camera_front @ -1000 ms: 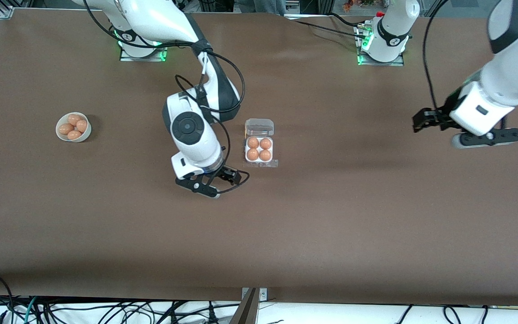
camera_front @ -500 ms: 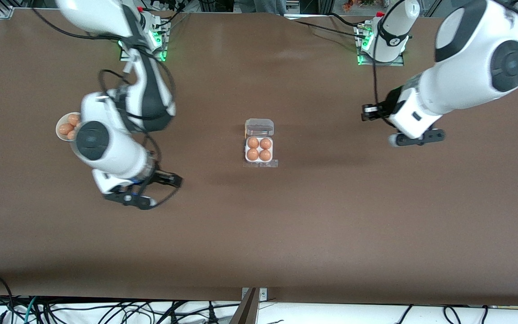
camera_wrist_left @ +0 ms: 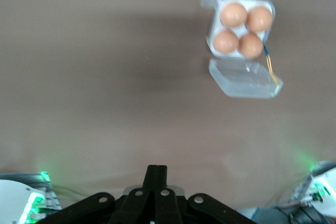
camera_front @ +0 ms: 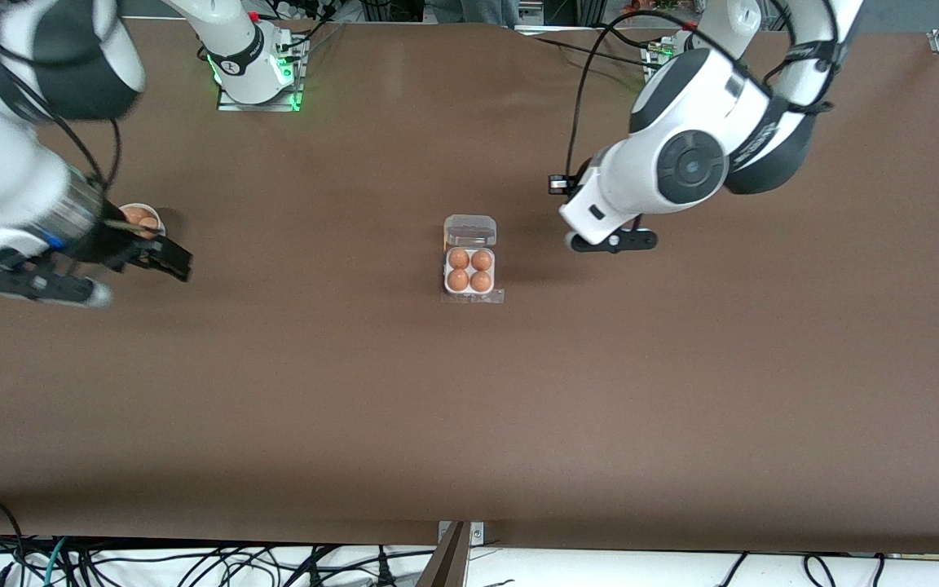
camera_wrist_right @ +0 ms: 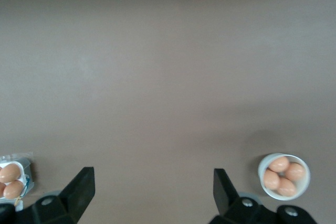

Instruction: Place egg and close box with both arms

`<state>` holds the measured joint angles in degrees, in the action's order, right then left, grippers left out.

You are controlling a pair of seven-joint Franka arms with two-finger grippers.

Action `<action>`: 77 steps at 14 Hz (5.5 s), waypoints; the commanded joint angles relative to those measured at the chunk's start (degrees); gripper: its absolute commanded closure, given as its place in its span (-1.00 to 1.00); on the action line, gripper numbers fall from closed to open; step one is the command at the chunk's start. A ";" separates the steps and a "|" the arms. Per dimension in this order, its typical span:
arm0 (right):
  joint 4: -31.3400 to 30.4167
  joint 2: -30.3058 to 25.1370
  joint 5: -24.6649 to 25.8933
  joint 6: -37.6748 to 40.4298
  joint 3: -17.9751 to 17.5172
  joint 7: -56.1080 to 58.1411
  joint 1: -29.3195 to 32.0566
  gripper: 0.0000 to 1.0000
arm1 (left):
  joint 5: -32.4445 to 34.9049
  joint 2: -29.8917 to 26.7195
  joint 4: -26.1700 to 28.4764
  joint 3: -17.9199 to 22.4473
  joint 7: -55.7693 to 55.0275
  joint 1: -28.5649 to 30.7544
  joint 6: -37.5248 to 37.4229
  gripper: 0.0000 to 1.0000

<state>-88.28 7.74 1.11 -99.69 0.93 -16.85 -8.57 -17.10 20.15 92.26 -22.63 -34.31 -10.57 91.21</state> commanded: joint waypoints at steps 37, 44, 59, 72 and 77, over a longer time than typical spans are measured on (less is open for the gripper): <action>-8.58 -9.85 -2.07 1.51 -1.10 6.83 9.89 -1.00 | -1.53 22.91 -11.83 4.43 -9.90 -16.86 13.90 1.00; -8.58 -9.85 -2.07 1.51 -1.10 6.83 9.97 -1.00 | 1.72 23.44 -13.42 6.36 -9.90 -16.77 16.72 1.00; -8.58 -9.85 -2.07 1.51 -1.10 6.83 9.97 -1.00 | 22.87 10.62 -27.66 11.29 -9.11 -2.45 2.74 -1.00; -8.58 -9.85 -2.07 1.51 -1.10 6.74 9.97 -1.00 | 25.63 -6.86 -12.83 12.95 18.30 12.93 -1.21 -1.00; -8.58 -9.85 -2.07 1.51 -1.10 6.74 9.97 -1.00 | 15.96 -14.25 -4.12 21.04 29.82 13.91 -0.60 -1.00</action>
<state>-96.81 -1.73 -0.04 -98.35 0.40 -10.90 0.59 1.22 10.65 81.72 -3.23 -8.60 2.85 89.07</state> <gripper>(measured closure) 0.000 0.000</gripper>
